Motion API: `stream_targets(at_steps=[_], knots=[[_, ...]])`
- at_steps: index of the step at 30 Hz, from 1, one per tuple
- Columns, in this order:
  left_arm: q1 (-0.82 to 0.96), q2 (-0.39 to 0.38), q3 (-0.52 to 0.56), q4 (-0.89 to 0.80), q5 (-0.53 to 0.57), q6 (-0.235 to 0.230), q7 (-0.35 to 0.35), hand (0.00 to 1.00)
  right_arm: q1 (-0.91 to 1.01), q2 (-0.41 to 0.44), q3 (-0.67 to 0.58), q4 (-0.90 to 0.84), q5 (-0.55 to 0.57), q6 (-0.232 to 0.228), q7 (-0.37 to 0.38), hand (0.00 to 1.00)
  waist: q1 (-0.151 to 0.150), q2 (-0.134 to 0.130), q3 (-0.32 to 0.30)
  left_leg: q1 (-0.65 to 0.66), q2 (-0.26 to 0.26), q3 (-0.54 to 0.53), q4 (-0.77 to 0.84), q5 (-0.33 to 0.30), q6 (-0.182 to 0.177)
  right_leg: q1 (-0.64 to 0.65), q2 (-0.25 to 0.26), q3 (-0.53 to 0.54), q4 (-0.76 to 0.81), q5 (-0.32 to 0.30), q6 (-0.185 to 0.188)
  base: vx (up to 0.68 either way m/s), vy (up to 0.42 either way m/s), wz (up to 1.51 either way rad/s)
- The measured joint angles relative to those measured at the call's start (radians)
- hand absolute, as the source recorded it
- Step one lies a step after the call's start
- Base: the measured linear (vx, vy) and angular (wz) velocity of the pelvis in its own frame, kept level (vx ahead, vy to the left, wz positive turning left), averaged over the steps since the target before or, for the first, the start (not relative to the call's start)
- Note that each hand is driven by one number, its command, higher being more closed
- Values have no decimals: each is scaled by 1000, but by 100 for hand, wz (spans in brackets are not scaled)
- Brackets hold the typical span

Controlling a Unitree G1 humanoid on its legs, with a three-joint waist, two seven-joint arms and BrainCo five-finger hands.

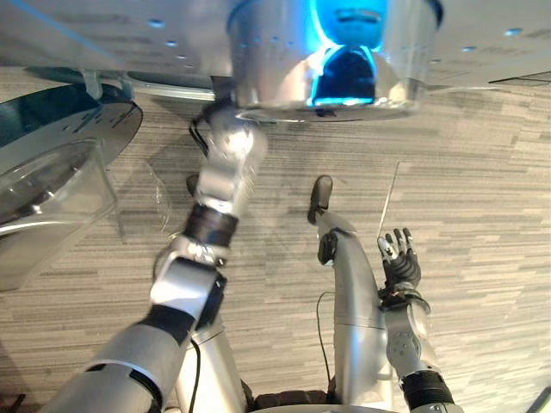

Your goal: Pick up the laundry basket with both hands and put the clothes into the washing machine.

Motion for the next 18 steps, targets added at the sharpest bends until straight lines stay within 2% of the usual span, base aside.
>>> stream_targets(at_steps=[1, 6, 10, 12, 14, 18], knots=[[-37, 28, -8, 22, 37, 19, 0, 0, 0, 0, -1, 16, 10, 1, 3, 0, -1, -1, 0, -1, 3, 1, -1, 0, 0, 0, 3, 0, -9, 6, -1, -3, 22, -11], [-130, 101, -84, 91, 45, 31, -18, 0, 0, 4, -8, 74, 42, 4, 20, 0, -8, -14, -9, -12, 16, 7, -1, -5, -4, -2, 21, 9, -53, 35, -1, -15, 32, -16], [-134, 94, -104, 99, -14, 26, -17, 0, 0, 14, -9, 87, 68, 11, 20, 0, -22, -15, -9, -20, 15, 9, 0, -5, -2, -2, 20, 10, -66, 45, -5, -10, 16, -3], [-127, 71, -91, 92, -82, 5, -16, 0, 0, 17, -9, 87, 69, 11, 18, 0, -23, -15, -9, -21, 15, 9, 1, -5, -3, -4, 20, 10, -61, 48, -1, 0, 0, 0], [-76, 47, -50, 27, -101, -17, -15, 0, 0, 18, -8, 84, 68, 11, 18, 0, -24, -14, -9, -20, 14, 5, 3, -5, -3, -4, 20, 8, -53, 48, 0, 0, 0, 0], [152, -36, 9, -202, -140, -92, 15, 0, 1, 16, -9, 60, 66, 8, 10, 0, -22, -14, -10, -4, 4, -5, 5, 4, 7, -1, 6, 0, -4, 20, -5, 6, -7, 14]])
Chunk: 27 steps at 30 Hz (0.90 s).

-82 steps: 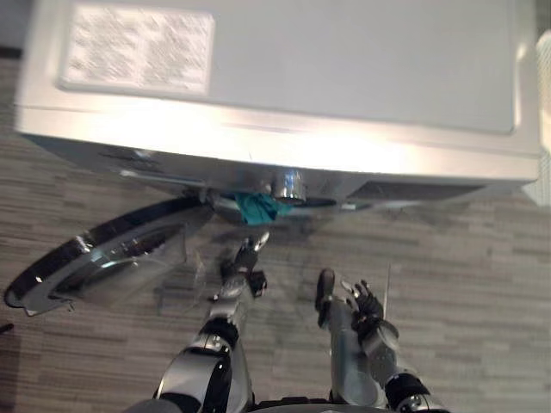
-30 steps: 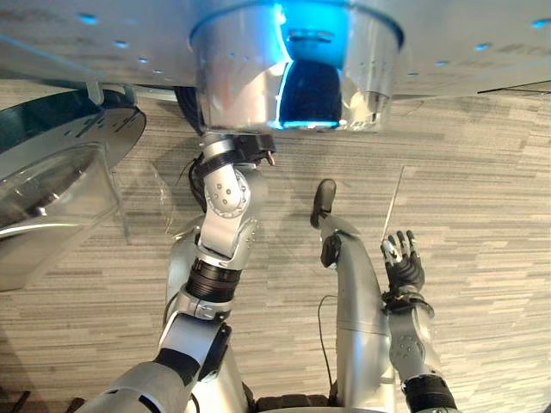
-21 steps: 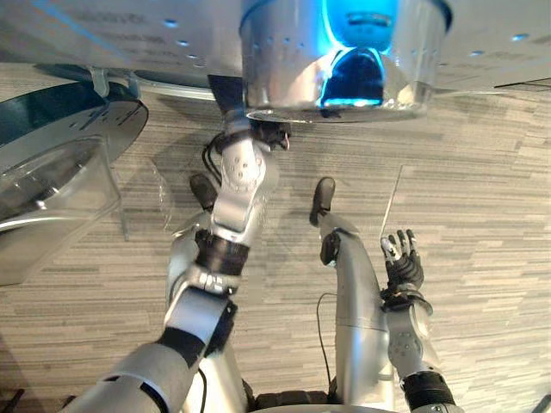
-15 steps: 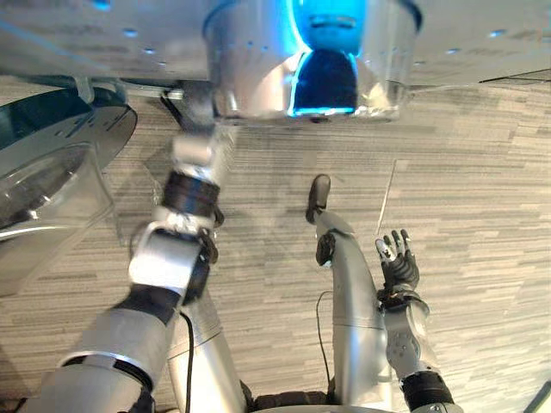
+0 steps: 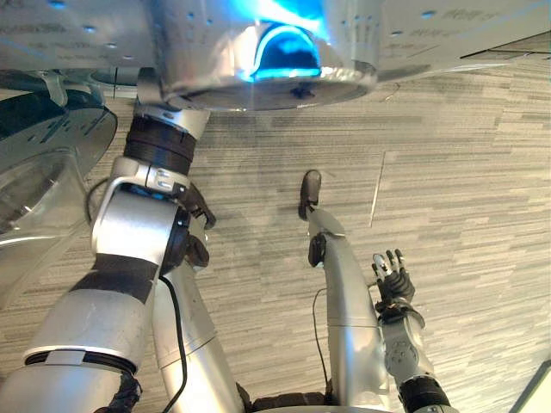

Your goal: Pick up the laundry basket with both hands and put the clothes into the washing machine.

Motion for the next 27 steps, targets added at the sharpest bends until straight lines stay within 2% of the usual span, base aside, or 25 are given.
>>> stream_targets(at_steps=[2, 4, 5, 6, 8, 9, 10, 15, 17, 21, 23, 24, 25, 27], knots=[[133, -48, -1, -83, 25, -5, 15, 0, -1, -2, 0, -11, -2, 0, -12, 0, 6, 0, 0, 35, -9, 0, -9, 3, -4, 22, -9, -1, 20, -17, -5, 11, -24, 26], [305, -122, -12, -155, 79, -12, 14, 0, -1, 3, 0, -27, -5, -1, -14, 0, 24, 2, -1, 99, -18, 0, -33, 8, -13, 77, -13, -5, 22, -34, -10, 24, -33, 24], [324, -133, -14, -164, 83, -12, 14, 0, -1, 5, 0, -28, -6, -1, -14, 0, 26, 2, -1, 108, -22, 0, -38, 9, -14, 84, -15, -6, 22, -36, -11, 45, -45, 48], [475, -201, -50, -223, 98, -22, 4, 0, -2, 18, 3, -32, -23, 1, -14, 0, 34, 2, -3, 171, -45, 1, -83, 15, -28, 133, -35, -15, 21, -53, -17, 45, -38, 44], [582, -237, -94, -243, 99, -24, -19, 0, -2, 31, 4, -30, -33, 6, -16, 0, 46, 2, -3, 225, -62, 1, -110, 21, -36, 179, -40, -20, 13, -65, -16, 67, -41, 37], [669, -252, -128, -239, 102, -21, -56, 0, -1, 42, 4, -19, -35, 8, -18, 0, 53, 3, -8, 274, -71, 3, -131, 23, -39, 223, -42, -20, 3, -69, -16, 88, -36, 21], [759, -267, -151, -225, 110, -20, -92, 0, 4, 48, 4, 8, -37, 10, -18, 0, 56, 10, -48, 301, -80, 4, -152, 24, -41, 247, -45, -20, -13, -71, -13, 86, -24, 17], [948, -289, -168, -36, 140, 26, -211, 0, 34, 47, -2, 117, -38, 30, -25, 0, 65, 48, -95, 515, -135, 16, -244, 33, -53, 453, -84, -32, -67, -92, 5, 120, 8, 29], [978, -291, -169, 32, 188, 47, -236, 0, 52, 47, -3, 158, -39, 45, -29, 0, 85, 57, -105, 592, -149, 25, -274, 37, -50, 526, -95, -34, -85, -99, 10, 125, -28, 17], [1017, -292, -113, 218, 314, 85, -261, 0, 55, 47, -20, 256, -52, 66, -31, 0, 82, 67, -151, 742, -173, 34, -335, 37, -51, 676, -111, -51, -133, -110, 17, 125, -42, 15], [1044, -291, -17, 335, 398, 110, -273, 0, 66, 47, -38, 325, -80, 90, -30, 0, 81, 70, -202, 836, -182, 41, -387, 42, -60, 773, -113, -67, -185, -111, 19, 120, -43, 11], [1056, -292, 20, 361, 412, 116, -272, 0, 71, 48, -45, 340, -84, 98, -30, 0, 81, 71, -223, 855, -183, 45, -400, 43, -62, 794, -113, -73, -199, -111, 19, 159, -53, 9], [1084, -293, 103, 419, 421, 129, -270, 0, 91, 50, -64, 369, -112, 115, -26, 0, 80, 75, -275, 905, -186, 54, -437, 48, -70, 845, -111, -82, -233, -111, 19, 140, -43, 6], [1118, -291, 194, 476, 429, 139, -269, 0, 111, 52, -94, 409, -145, 127, -17, 0, 81, 76, -318, 993, -201, 61, -508, 62, -84, 926, -111, -92, -286, -108, 22, 133, -32, 8]])
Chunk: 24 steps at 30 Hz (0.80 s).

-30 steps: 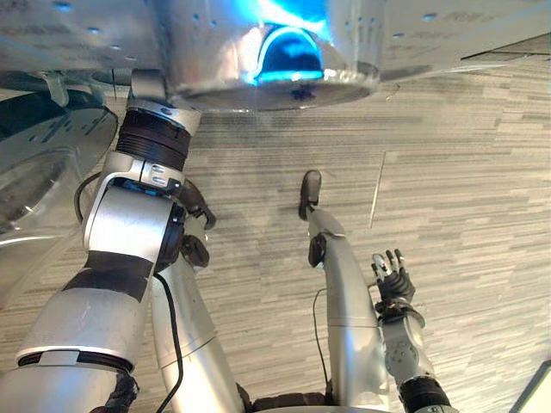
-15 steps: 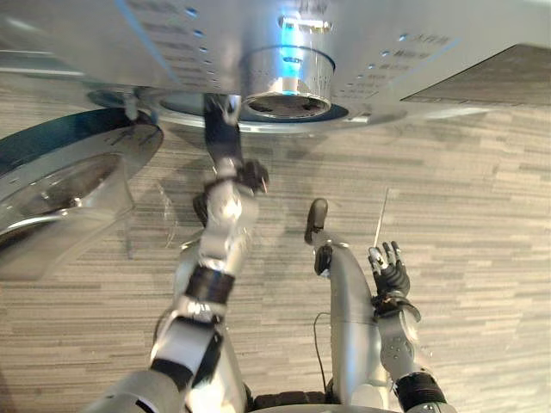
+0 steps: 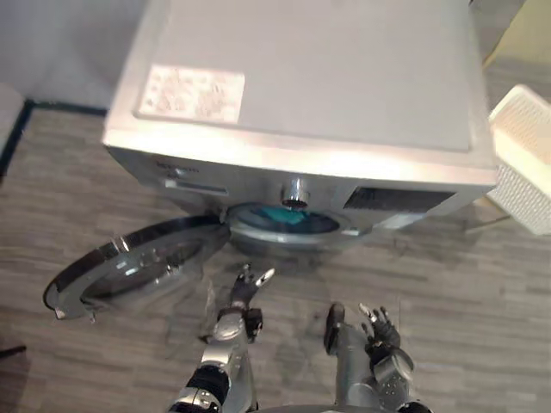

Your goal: Pick up the laundry basket with both hands and put the clothes into the washing machine.

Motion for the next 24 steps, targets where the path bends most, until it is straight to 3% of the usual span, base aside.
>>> stream_targets(at_steps=[4, 7, 11, 14, 15, 16, 17, 19, 21, 22, 23, 24], knots=[[98, 12, 125, 59, 30, 16, 17, 0, 44, -4, -49, 79, -113, 33, 12, 0, 1, 6, -107, 166, -27, -4, -171, 57, -20, 152, 3, -50, -111, 7, 5, 160, -57, 21], [135, 7, 163, 88, 29, 18, 18, 0, 35, -7, -64, 123, -165, 41, 27, 0, 1, 9, -133, 250, -35, -30, -248, 97, -32, 247, 19, -86, -162, 10, 4, 165, -65, 28], [132, -4, 143, 83, 16, 16, 17, 0, -15, -20, -18, 173, -220, 48, 28, 0, 1, 11, -135, 231, -25, -87, -226, 106, -33, 295, 39, -150, -193, 14, 0, 34, -64, 44], [129, 0, -1, -7, -8, 12, 16, 0, -74, -24, -6, 198, -251, 62, 25, 0, 4, 19, -128, 131, -12, -120, -140, 147, -16, 305, 60, -218, -202, 27, -22, -83, -38, 70], [119, 8, -38, -47, -24, 7, 15, 0, -96, -22, -17, 204, -253, 62, 22, 0, 0, 19, -121, 121, -12, -138, -131, 140, -11, 308, 50, -259, -216, 37, -40, -149, -1, 53], [110, -4, -47, -54, -32, 4, 14, 0, -131, -29, -36, 227, -259, 62, 21, 0, 2, 10, -99, 83, 0, -129, 75, 30, 25, 323, 41, -267, -201, 36, -41, -176, 54, 37], [115, -12, -71, -56, -47, 5, 14, 0, -142, -37, -44, 225, -260, 62, 8, 0, 2, 8, -97, 79, 7, -106, 305, -40, 56, 336, 18, -266, -183, 37, -41, -131, 80, 4], [135, -10, -117, -106, -60, 5, 15, 0, -142, -48, -38, 209, -260, 58, -3, 0, -5, 19, -102, 116, 58, -89, 490, -63, 65, 348, 5, -262, -183, 44, -29, -184, 153, 0], [136, -3, -170, -222, -60, -4, 16, 0, -116, -47, -33, 195, -260, 60, -15, 0, -12, 28, -105, 148, 145, -129, 518, -59, 62, 336, 2, -275, -177, 69, -8, -140, 290, 33], [136, 1, -203, -271, -62, -12, 14, 0, -109, -47, -34, 196, -262, 62, -17, 0, -19, 45, -114, 164, 159, -155, 456, -65, 43, 322, -3, -286, -167, 84, 0, -61, 366, 64], [141, 7, -241, -341, -78, -17, 8, 0, -108, -39, -33, 202, -274, 67, -16, 0, -30, 23, -104, 182, 89, -154, 381, -110, 37, 299, -20, -294, -170, 95, -2, -53, 291, 71], [141, 18, -251, -382, -92, -19, -1, 0, -111, -30, -7, 223, -283, 72, -9, 0, -35, 5, -102, 174, 63, -187, 347, -112, 36, 283, 8, -266, -183, 81, 17, -90, 190, 74]])
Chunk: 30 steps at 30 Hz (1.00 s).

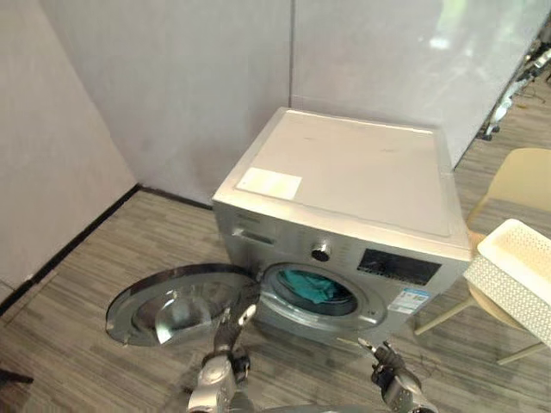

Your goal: Pick up the laundry basket with both hands and put the clothes into the washing machine.

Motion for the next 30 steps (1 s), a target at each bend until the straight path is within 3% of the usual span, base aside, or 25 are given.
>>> stream_targets(at_steps=[2, 3, 4, 7, 8, 9, 10, 12, 13, 15, 16, 17, 18, 19, 20, 21, 23, 24, 25, 27, 30], knots=[[2, 13, -27, -62, -23, -2, -6, 0, -5, 4, 35, 49, -6, 0, 10, 0, 5, -18, -7, -5, -41, -61, -57, -13, -21, 14, 36, -11, -58, 27, -47, -72, 31, 63], [7, 8, -59, -130, -48, -4, -9, 0, -17, -10, 41, 63, -8, 1, 11, 0, 5, 4, 2, 6, -54, -97, -80, -50, -74, 22, 25, -7, -58, 66, -40, -71, 235, 58], [18, 11, -83, -209, -66, -8, -26, 0, -29, -16, 41, 75, -13, 0, 10, 0, 6, 28, 11, 11, -68, -105, -106, -82, -86, 11, 11, -11, -40, 69, -38, -92, 318, 46], [30, 30, -109, -323, -97, -17, -58, 0, -46, -13, 60, 82, -15, 1, 9, 0, 8, 38, 7, 10, -111, -80, -194, -99, -75, -33, -39, -8, -27, 110, -21, -174, 246, 22], [33, 42, -114, -354, -107, -24, -71, 0, -61, -13, 62, 80, -14, 1, 7, 0, 9, 37, 5, 9, -131, -76, -246, -103, -53, -67, -59, -2, -28, 138, -21, -233, 162, -6], [34, 53, -117, -359, -106, -29, -75, 0, -65, -9, 63, 80, -12, 1, 5, 0, 12, 25, 4, 3, -147, -66, -258, -91, -43, -84, -73, 6, -31, 150, -23, -395, 159, -29], [51, 79, -120, -369, -106, -32, -90, 0, -69, -5, 76, 79, -8, -2, 5, 0, 15, -7, -6, -16, -188, -32, -299, -81, -26, -127, -109, 46, -41, 162, -17, -300, 64, -32], [82, 88, -109, -372, -106, -34, -95, 0, -62, -7, 83, 77, -1, -2, 7, 0, 10, -35, -21, -28, -229, 7, -349, -60, -9, -177, -138, 79, -63, 145, -26, -213, 50, -35], [110, 91, -98, -372, -105, -34, -100, 0, -48, -5, 83, 64, -1, -3, 8, 0, 8, -44, -22, -20, -249, 35, -365, -47, 0, -195, -145, 96, -87, 125, -59, -80, 76, -34], [131, 77, -85, -370, -101, -33, -105, 0, -18, -11, 81, 40, -1, -2, 12, 0, 8, -35, -20, -38, -228, 51, -346, -31, 12, -203, -130, 114, -93, 128, -77, -86, 25, -38], [148, 73, -66, -370, -87, -33, -109, 0, 4, -5, 80, 38, -1, -1, 13, 0, 8, -34, -18, -31, -216, 61, -345, -29, 16, -194, -114, 112, -92, 105, -169, -183, 35, -40], [160, 52, -17, -393, -82, -33, -103, 0, 35, -7, 69, -11, -1, -8, 13, 0, 0, 3, -24, -22, -160, 65, -368, -10, 38, -197, -67, 84, -22, -97, -237, -196, 60, -19], [162, 46, 23, -416, -76, -37, -86, 0, 43, -1, 58, -29, 1, -9, 12, 0, 0, -19, -28, -8, -143, 70, -387, 7, 39, -230, -66, 113, 177, -78, -199, -92, 31, 8], [164, 47, 50, -419, -65, -41, -69, 0, 65, 10, 58, -45, 2, -12, 12, 0, 1, -26, -29, 6, -136, 73, -401, 15, 33, -225, -52, 125, 320, -72, -188, -32, -45, 27], [168, 52, 89, -425, -53, -43, -46, 0, 97, 33, 58, -59, 3, -15, 13, 0, 9, -63, -50, 14, -140, 72, -414, 17, 25, -198, -19, 140, 435, -30, -163, 24, -79, 15], [171, 42, 120, -438, -43, -46, -23, 0, 105, 43, 57, -59, 5, -16, 15, 0, 25, -81, -58, 14, -142, 70, -433, 26, 14, -187, -7, 137, 417, -36, -148, 32, -73, 2], [170, 35, 146, -439, -37, -46, -2, 0, 103, 46, 54, -60, 5, -18, 17, 0, 26, -81, -61, 22, -136, 64, -483, 55, -1, -191, 17, 143, 389, -8, -138, 24, -35, 3], [171, 22, 166, -446, -30, -46, 22, 0, 103, 43, 50, -61, 5, -19, 17, 0, 26, -66, -60, 30, -139, 52, -531, 84, -5, -185, 30, 147, 352, -8, -136, 100, -53, 16], [170, 9, 197, -456, -24, -46, 48, 0, 103, 38, 47, -61, 5, -20, 16, 0, 22, -74, -74, 47, -141, 52, -577, 128, -4, -173, 30, 148, 311, -9, -135, 123, -59, 10], [164, -5, 228, -457, -24, -50, 74, 0, 103, 30, 38, -61, 4, -21, 15, 0, 16, -65, -73, 63, -148, 58, -625, 181, -1, -145, 37, 156, 240, -18, -123, 104, -86, 8], [162, -9, 299, -494, -24, -56, 115, 0, 93, 26, 41, -61, 2, -21, 16, 0, 17, -58, -75, 63, -153, 82, -639, 193, -4, -94, 64, 205, 93, -22, -110, 14, -77, -22]])
